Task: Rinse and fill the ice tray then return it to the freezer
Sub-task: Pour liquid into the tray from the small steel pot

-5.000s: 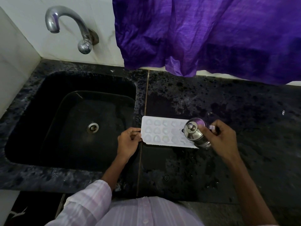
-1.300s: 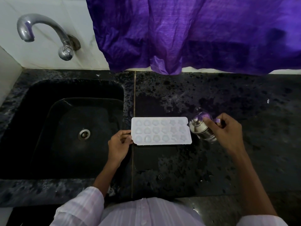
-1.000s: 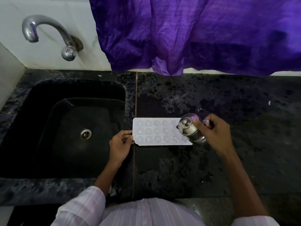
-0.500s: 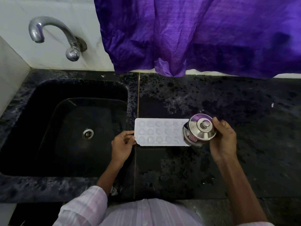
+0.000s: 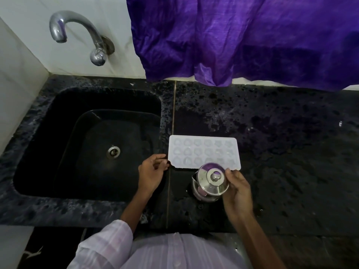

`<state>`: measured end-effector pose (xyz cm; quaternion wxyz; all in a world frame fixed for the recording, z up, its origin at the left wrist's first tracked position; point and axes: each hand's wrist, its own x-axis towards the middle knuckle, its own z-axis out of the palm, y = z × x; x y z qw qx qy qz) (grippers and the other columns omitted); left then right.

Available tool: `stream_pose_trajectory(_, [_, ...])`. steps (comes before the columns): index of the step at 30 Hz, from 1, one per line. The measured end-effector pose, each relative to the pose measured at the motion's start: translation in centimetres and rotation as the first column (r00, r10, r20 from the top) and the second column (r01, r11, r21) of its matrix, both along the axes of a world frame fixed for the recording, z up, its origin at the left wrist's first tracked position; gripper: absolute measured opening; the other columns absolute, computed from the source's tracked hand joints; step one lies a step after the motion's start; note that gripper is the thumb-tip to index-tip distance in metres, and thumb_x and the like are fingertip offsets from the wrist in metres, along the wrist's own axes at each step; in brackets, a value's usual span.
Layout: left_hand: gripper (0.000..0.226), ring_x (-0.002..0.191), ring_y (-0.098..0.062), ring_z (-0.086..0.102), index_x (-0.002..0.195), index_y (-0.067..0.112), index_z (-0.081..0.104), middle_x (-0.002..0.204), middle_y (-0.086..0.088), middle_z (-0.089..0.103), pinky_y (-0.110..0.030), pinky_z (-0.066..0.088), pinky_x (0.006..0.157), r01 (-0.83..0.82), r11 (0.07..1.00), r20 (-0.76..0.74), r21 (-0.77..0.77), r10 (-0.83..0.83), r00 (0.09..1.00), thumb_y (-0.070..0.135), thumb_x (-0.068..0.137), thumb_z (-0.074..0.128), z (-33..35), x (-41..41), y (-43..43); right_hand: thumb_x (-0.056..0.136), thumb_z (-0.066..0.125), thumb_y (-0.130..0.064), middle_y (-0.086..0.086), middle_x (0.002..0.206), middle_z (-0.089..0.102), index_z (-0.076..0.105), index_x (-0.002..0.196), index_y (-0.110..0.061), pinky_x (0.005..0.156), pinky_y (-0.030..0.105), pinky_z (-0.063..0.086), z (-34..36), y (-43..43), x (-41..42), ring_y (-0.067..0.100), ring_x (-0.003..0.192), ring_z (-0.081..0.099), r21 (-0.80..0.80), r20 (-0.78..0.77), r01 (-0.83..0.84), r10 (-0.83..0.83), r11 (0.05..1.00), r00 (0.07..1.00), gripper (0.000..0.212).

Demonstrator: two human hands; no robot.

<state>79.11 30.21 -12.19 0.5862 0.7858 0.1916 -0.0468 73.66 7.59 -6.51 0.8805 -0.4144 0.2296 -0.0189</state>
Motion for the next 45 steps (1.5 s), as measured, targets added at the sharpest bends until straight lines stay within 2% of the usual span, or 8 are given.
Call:
stream_pose_trajectory(6, [0.017,0.081,-0.013,0.076,0.108,0.013,0.070,0.089,-0.003,0.077,-0.034,0.060,0.088,0.011,1.000,-0.002,-0.019,-0.011,1.000,0.004,0.095,0.063,0.3,-0.9,1.1,0.056,0.093,-0.033,0.009,0.067,0.043,0.043,0.060,-0.015,0.071,0.031,0.045,-2.7,2.9,-1.2,0.019,0.068,0.047,-0.036,-0.032,-0.079,0.078,0.996,0.996,0.053])
stream_pose_trajectory(15, [0.017,0.082,-0.014,0.076,0.109,0.010,0.070,0.090,-0.005,0.077,-0.037,0.061,0.087,0.040,0.999,-0.005,-0.032,-0.041,0.999,0.003,0.096,0.063,0.2,-1.8,3.6,0.050,0.095,-0.035,0.000,0.058,0.036,0.040,0.054,-0.020,0.067,0.027,0.040,-4.1,5.5,-1.8,0.013,0.061,0.038,-0.031,0.012,-0.033,0.034,0.999,0.999,0.058])
stream_pose_trajectory(23, [0.016,0.084,-0.014,0.076,0.109,0.010,0.070,0.091,-0.004,0.077,-0.034,0.061,0.085,0.068,0.996,-0.004,-0.062,-0.068,0.998,0.005,0.095,0.063,-0.1,-1.9,5.2,0.055,0.093,-0.039,0.001,0.059,0.037,0.040,0.057,-0.016,0.062,0.024,0.041,-4.5,6.1,-2.2,0.013,0.061,0.038,-0.115,0.040,0.017,-0.012,0.993,0.999,0.058])
stream_pose_trajectory(29, [0.017,0.083,-0.014,0.076,0.111,0.003,0.070,0.091,-0.005,0.077,-0.029,0.061,0.082,0.106,0.992,0.006,-0.070,-0.106,0.994,0.003,0.096,0.062,-0.7,-1.4,4.9,0.065,0.086,-0.046,0.006,0.079,0.055,0.057,0.073,-0.014,0.072,0.023,0.045,-4.6,5.2,-2.7,0.014,0.074,0.050,-0.277,0.062,-0.014,0.032,0.961,0.998,0.044])
stream_pose_trajectory(33, [0.016,0.082,-0.012,0.075,0.108,0.010,0.070,0.091,-0.003,0.076,-0.028,0.060,0.083,0.132,0.989,0.009,-0.071,-0.131,0.991,0.004,0.096,0.062,-0.7,-0.6,4.3,0.077,0.076,-0.037,0.008,0.087,0.060,0.059,0.084,-0.007,0.079,0.027,0.044,-4.3,3.8,-2.6,0.016,0.084,0.055,-0.315,0.060,0.071,-0.055,0.946,0.997,0.035])
stream_pose_trajectory(36, [0.017,0.083,-0.011,0.075,0.108,0.016,0.069,0.093,-0.002,0.076,-0.030,0.059,0.084,0.131,0.989,0.028,-0.073,-0.129,0.991,0.007,0.098,0.060,-0.7,0.2,3.7,0.089,0.067,-0.033,0.001,0.080,0.063,0.062,0.084,-0.014,0.078,0.027,0.046,-3.6,2.0,-2.1,0.012,0.079,0.057,-0.511,0.025,0.154,-0.164,0.846,0.986,0.021])
stream_pose_trajectory(41, [0.020,0.080,-0.008,0.073,0.117,0.010,0.068,0.091,0.003,0.073,-0.027,0.060,0.077,0.106,0.994,0.055,-0.008,-0.105,0.993,0.010,0.099,0.058,-0.4,1.7,2.3,0.097,0.060,-0.023,-0.004,0.092,0.067,0.063,0.096,-0.023,0.078,0.029,0.050,-2.5,-2.0,1.0,0.012,0.084,0.062,-0.806,-0.009,0.171,-0.300,0.567,0.954,0.003])
stream_pose_trajectory(45, [0.028,0.083,-0.015,0.073,0.126,0.006,0.063,0.095,-0.004,0.073,-0.034,0.061,0.078,0.097,0.995,0.026,0.029,-0.098,0.995,0.012,0.100,0.057,-0.2,3.1,1.4,0.098,0.057,-0.025,-0.001,0.103,0.064,0.059,0.122,-0.012,0.082,0.022,0.044,-2.8,-4.8,4.2,0.017,0.098,0.061,-0.941,-0.084,-0.007,-0.215,0.339,0.973,0.027])
